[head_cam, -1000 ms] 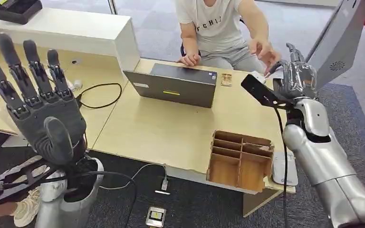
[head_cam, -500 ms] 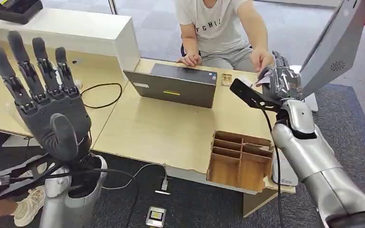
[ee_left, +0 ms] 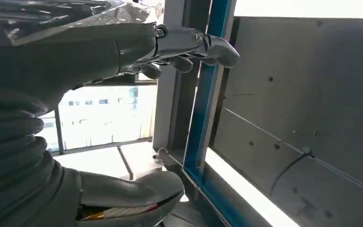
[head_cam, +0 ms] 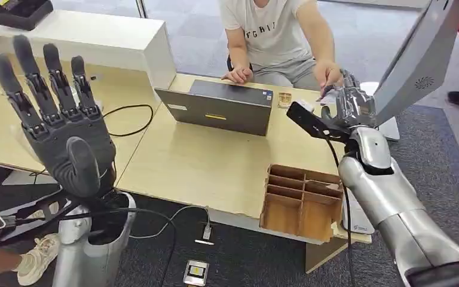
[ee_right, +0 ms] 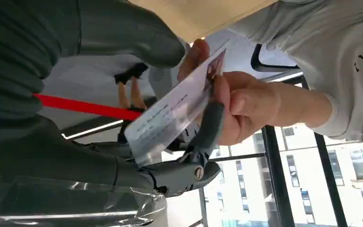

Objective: Pass the card to the sensor for recognition and then transmit it.

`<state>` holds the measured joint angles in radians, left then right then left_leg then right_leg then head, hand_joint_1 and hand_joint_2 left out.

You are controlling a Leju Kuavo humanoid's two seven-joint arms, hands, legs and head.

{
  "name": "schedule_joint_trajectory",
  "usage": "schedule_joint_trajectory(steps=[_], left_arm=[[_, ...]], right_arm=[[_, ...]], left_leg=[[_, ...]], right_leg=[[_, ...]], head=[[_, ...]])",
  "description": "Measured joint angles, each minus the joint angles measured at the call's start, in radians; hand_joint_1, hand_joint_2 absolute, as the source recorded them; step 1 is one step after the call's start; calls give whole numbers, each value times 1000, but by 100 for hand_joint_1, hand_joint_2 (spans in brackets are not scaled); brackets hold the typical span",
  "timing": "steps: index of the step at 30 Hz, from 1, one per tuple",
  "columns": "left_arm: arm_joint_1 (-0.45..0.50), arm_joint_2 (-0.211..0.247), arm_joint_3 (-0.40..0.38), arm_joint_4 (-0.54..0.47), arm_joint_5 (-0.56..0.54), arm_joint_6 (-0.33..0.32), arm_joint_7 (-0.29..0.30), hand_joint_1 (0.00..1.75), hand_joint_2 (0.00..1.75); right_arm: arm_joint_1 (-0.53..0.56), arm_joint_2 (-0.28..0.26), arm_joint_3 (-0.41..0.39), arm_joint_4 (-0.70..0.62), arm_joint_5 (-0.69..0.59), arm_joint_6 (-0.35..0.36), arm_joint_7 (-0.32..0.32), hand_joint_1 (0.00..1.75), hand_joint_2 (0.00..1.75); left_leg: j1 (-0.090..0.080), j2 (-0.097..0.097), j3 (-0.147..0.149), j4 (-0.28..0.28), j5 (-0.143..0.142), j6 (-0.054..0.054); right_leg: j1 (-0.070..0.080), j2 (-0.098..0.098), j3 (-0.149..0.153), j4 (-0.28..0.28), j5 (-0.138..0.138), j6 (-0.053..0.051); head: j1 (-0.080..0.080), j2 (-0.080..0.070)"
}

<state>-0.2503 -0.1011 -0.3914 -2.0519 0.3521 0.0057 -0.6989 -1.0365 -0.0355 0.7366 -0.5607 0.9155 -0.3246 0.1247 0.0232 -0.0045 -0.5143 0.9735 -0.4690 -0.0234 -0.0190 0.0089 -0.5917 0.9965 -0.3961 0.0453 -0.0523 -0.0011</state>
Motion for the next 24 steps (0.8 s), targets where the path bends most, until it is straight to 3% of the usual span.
schedule_joint_trajectory(steps=[8,15,20,24], left_arm=[[-1,-5,8,3,-6,4,0,0,175],[-1,-5,15,3,-9,17,0,0,175],[2,-5,16,-1,-28,60,0,0,175],[15,2,19,-15,-29,98,0,0,175]], right_arm=[[2,-1,12,16,-3,-5,0,0,175],[22,-11,14,1,-31,-65,-28,0,175],[71,-27,4,-65,-93,-127,-63,0,175],[163,-50,-22,-191,-155,-184,-87,0,175]], left_leg=[[0,0,0,0,0,0],[0,0,0,0,0,0],[0,0,1,0,0,0],[0,0,1,0,0,0]], right_leg=[[0,0,0,0,0,0],[0,0,0,0,0,0],[0,0,0,0,0,0],[0,0,0,0,0,0]], head=[[0,0],[0,0],[0,0],[0,0]])
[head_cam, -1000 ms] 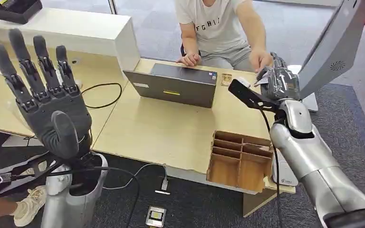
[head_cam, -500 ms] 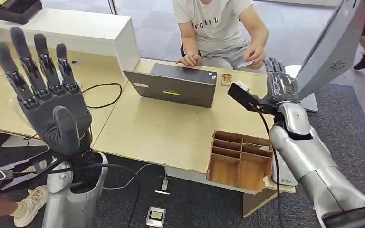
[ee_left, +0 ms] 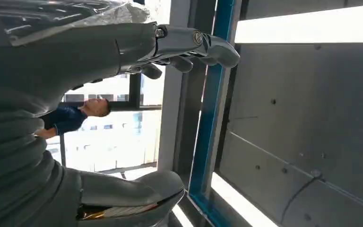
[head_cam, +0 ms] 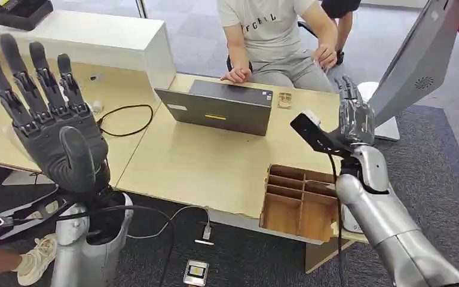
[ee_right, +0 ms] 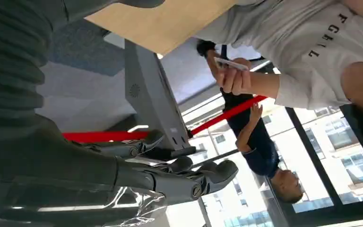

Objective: Pass the card to the sensor for recognition and then transmit it.

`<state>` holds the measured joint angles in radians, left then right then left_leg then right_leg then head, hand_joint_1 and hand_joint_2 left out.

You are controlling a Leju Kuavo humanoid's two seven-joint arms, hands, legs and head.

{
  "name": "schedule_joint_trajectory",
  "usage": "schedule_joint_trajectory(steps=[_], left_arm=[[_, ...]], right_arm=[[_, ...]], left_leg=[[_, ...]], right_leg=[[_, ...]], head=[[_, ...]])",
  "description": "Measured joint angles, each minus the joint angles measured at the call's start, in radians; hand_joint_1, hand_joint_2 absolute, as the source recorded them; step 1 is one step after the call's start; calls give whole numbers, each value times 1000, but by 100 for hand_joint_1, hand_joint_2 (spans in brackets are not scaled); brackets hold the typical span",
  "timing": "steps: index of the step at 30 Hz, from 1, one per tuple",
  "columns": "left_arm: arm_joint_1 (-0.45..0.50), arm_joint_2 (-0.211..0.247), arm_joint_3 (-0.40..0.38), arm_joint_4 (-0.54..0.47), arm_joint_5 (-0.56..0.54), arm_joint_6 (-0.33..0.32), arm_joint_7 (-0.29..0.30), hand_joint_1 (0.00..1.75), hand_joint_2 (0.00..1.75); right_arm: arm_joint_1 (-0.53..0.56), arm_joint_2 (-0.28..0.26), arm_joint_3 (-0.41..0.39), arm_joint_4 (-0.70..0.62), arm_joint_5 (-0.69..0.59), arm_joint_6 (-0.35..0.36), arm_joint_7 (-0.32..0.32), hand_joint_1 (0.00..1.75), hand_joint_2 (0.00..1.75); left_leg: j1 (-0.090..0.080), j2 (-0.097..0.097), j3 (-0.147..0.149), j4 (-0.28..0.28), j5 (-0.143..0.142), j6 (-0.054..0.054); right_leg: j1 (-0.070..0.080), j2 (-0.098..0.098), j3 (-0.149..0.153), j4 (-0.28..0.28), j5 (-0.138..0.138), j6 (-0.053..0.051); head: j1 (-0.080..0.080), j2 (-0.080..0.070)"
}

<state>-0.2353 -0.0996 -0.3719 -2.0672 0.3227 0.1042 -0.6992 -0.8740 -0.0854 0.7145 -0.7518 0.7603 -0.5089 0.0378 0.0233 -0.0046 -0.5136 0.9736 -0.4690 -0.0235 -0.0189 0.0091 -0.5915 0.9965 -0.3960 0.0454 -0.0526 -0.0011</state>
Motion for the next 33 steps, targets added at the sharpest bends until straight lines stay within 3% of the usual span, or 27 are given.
schedule_joint_trajectory(steps=[5,10,16,24,33], left_arm=[[32,11,5,-12,-1,4,0,0,175],[70,27,12,-34,-24,61,0,0,175],[115,51,14,-61,-34,103,0,0,175],[150,79,14,-80,-29,125,0,0,175],[152,98,8,-82,-15,116,0,0,175]], right_arm=[[139,-35,-29,-189,-70,-16,-3,0,175],[322,-76,-77,-405,-207,-12,-26,0,175],[504,-129,-137,-625,-173,5,7,0,175],[639,-159,-197,-775,-99,3,40,0,175],[688,-165,-221,-850,-50,37,53,0,175]], left_leg=[[0,0,0,0,0,0],[0,0,0,0,-1,0],[0,0,0,0,-1,1],[0,0,0,0,-1,1],[0,0,0,0,-1,1]], right_leg=[[0,0,0,0,0,0],[0,0,0,0,0,0],[0,0,0,-1,-1,0],[0,0,0,-1,0,0],[0,0,0,-1,0,0]], head=[[0,0],[0,0],[0,0],[0,0],[0,0]])
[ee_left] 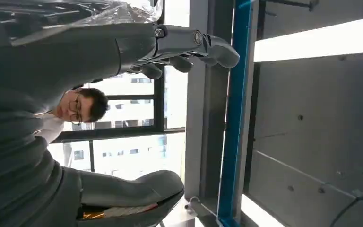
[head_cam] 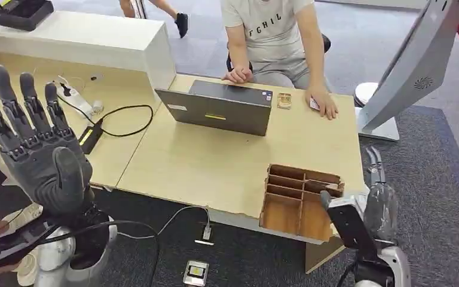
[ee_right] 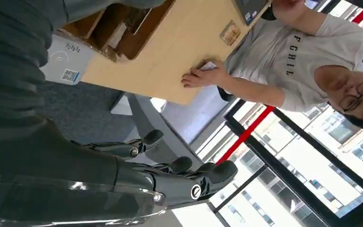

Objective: Pass the card to the sensor for recognition and then transmit it.

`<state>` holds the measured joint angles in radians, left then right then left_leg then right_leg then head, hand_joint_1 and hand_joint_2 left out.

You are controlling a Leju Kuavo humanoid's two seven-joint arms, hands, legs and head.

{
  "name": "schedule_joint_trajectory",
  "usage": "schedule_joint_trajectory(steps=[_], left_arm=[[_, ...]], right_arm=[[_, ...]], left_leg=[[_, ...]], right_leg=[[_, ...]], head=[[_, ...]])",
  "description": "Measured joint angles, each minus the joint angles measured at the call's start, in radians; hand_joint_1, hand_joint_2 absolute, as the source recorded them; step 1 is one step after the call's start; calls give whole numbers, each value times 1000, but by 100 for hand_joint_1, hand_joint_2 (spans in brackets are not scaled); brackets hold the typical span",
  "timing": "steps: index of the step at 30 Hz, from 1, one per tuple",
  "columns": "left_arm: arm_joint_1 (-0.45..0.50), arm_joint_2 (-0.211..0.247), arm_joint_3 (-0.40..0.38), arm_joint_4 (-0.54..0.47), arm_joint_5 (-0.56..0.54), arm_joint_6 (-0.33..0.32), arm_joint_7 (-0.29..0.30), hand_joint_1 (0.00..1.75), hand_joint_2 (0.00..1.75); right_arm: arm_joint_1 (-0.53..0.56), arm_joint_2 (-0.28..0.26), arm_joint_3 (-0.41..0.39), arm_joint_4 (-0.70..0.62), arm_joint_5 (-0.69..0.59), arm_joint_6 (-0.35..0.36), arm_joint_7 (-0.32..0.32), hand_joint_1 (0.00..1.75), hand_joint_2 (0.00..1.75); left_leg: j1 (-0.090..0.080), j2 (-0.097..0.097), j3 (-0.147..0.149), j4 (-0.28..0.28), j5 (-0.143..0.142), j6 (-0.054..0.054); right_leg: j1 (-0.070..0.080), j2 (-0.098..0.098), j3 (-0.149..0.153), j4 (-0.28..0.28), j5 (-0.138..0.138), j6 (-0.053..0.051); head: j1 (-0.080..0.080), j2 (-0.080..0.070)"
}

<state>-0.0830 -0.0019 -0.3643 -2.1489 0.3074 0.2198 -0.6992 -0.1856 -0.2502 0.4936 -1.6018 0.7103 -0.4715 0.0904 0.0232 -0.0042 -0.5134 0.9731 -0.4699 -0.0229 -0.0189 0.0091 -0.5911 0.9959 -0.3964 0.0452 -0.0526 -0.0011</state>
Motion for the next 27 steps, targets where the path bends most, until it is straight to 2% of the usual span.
schedule_joint_trajectory(steps=[13,20,27], left_arm=[[-4,10,-10,2,18,-29,0,0,175],[-10,10,-10,3,21,-54,0,0,175],[-27,11,-10,4,23,-50,0,0,175]], right_arm=[[17,9,-4,-16,86,81,22,0,175],[15,19,-3,8,143,127,49,0,175],[0,32,6,40,147,175,54,0,175]], left_leg=[[0,0,0,0,0,0],[0,0,0,0,0,0],[0,0,0,0,0,0]], right_leg=[[0,0,0,0,0,0],[0,0,0,0,0,0],[0,0,0,0,0,0]], head=[[0,0],[0,0],[0,0]])
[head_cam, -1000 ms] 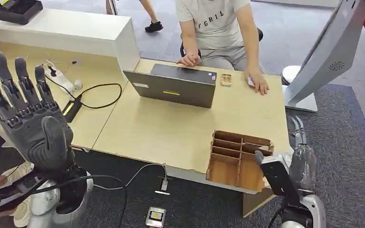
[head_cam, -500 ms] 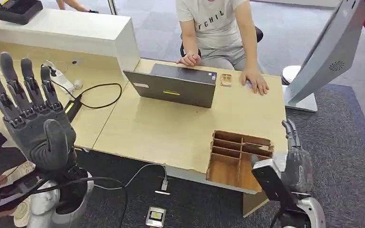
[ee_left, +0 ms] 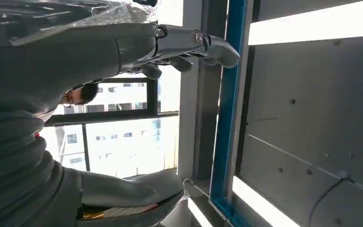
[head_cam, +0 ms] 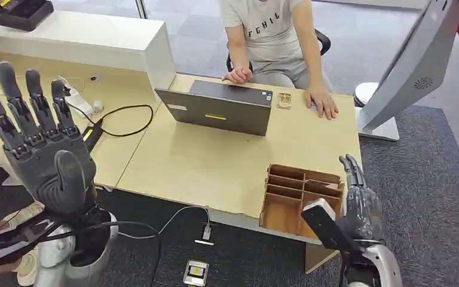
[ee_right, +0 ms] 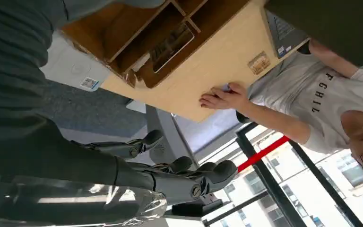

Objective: Pass the card to the sensor for recognition and then transmit it.

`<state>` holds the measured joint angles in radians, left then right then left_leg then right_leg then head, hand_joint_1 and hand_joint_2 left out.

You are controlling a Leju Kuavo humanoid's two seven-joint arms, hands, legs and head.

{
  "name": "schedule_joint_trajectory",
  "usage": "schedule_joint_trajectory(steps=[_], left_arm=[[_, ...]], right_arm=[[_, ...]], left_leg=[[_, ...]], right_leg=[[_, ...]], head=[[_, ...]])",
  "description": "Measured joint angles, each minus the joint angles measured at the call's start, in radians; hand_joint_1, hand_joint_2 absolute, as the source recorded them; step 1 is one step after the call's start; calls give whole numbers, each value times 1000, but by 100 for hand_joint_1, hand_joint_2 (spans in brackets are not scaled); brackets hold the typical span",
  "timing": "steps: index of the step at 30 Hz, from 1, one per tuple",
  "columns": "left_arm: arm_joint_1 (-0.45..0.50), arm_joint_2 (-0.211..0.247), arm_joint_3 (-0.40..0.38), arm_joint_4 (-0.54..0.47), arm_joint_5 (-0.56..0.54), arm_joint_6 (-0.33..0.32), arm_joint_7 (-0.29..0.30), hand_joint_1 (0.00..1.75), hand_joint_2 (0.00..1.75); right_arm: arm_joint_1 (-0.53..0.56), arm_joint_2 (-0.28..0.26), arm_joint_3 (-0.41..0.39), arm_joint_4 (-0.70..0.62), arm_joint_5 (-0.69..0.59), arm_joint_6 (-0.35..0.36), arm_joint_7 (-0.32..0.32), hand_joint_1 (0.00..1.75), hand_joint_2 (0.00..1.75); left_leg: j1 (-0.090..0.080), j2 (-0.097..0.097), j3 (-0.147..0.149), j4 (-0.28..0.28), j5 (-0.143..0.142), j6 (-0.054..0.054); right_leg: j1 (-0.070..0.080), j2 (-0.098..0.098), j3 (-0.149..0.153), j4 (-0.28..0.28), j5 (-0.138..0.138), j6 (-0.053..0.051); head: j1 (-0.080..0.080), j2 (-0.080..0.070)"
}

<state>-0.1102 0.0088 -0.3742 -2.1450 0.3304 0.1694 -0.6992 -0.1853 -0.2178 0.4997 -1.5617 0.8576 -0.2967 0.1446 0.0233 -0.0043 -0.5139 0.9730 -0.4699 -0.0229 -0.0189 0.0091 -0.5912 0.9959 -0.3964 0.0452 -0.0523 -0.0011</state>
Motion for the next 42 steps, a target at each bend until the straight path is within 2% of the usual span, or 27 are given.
schedule_joint_trajectory(steps=[14,26,27,28,42], left_arm=[[-18,0,-7,1,10,5,0,0,175],[-23,-2,-7,1,-5,-29,0,0,175],[-24,-2,-7,1,-5,-31,0,0,175],[-25,-2,-7,1,-5,-32,0,0,175],[-29,-11,-5,1,-8,-59,0,0,175]], right_arm=[[-84,26,18,169,5,52,2,0,175],[-124,47,37,270,11,74,11,0,175],[-126,49,39,277,11,77,11,134,175],[-128,51,40,283,11,80,11,175,175],[-154,69,67,349,4,111,9,175,175]], left_leg=[[0,0,0,0,0,0],[0,0,0,0,0,0],[0,0,0,0,0,0],[0,0,0,0,0,0],[0,0,0,0,0,0]], right_leg=[[0,0,0,0,0,0],[0,0,0,0,0,0],[0,0,0,0,0,0],[0,0,0,0,0,0],[0,0,0,0,0,0]], head=[[0,0],[0,0],[0,0],[0,0],[0,0]])
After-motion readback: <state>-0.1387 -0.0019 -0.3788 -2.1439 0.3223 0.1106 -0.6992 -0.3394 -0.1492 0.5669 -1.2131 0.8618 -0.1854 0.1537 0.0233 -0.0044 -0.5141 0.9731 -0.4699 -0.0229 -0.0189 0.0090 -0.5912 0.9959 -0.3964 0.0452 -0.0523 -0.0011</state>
